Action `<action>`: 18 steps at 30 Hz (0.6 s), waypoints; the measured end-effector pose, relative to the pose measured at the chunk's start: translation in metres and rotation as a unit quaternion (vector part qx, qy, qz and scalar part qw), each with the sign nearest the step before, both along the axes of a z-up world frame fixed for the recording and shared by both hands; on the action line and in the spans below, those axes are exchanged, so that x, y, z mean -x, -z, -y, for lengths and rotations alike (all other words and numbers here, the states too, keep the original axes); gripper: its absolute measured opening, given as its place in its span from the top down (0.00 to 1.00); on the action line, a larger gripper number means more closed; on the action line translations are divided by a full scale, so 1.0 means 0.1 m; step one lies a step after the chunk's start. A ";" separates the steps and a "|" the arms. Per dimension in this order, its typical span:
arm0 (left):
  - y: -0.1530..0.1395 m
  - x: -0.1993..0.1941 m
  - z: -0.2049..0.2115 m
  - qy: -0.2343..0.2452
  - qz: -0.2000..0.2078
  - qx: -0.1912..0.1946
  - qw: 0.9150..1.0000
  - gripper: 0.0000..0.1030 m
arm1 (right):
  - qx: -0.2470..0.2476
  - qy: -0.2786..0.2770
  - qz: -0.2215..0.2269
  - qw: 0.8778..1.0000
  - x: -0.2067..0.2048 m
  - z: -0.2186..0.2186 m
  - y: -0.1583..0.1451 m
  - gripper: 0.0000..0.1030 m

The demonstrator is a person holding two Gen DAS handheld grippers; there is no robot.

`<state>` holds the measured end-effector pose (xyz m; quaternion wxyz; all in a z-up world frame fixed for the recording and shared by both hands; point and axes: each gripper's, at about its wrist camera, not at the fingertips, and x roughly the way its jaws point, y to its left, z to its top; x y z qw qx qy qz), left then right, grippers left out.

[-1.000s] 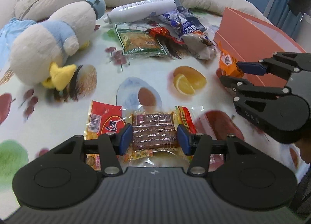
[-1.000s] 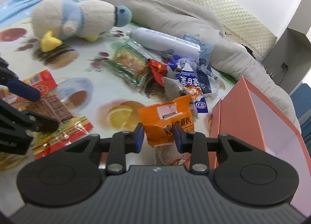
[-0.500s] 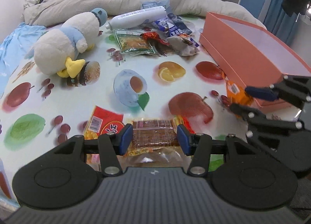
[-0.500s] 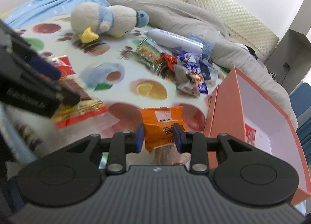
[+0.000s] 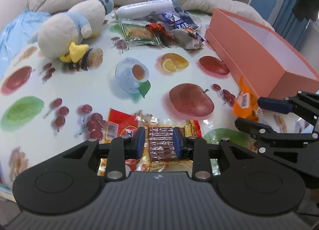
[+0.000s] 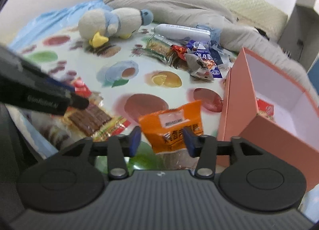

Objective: Organize snacks
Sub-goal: 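Close the right gripper on the orange pork-floss bag and lift it while the left lifts its pack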

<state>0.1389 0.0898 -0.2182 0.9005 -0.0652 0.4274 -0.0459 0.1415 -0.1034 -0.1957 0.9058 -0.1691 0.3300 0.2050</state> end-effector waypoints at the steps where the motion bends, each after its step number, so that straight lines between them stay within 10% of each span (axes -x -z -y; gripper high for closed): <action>1: 0.01 0.00 -0.02 -0.004 -0.002 0.007 1.000 0.59 | -0.007 -0.001 0.002 1.000 0.00 0.02 -0.01 0.41; 10: 0.11 -0.07 -0.01 -0.018 -0.016 -0.021 0.999 0.13 | -0.031 0.013 -0.028 0.999 -0.21 0.19 0.09 0.22; 18: 0.16 -0.11 0.06 -0.004 -0.018 -0.032 0.999 0.11 | 0.019 -0.031 -0.026 0.999 -0.31 0.11 0.28 0.22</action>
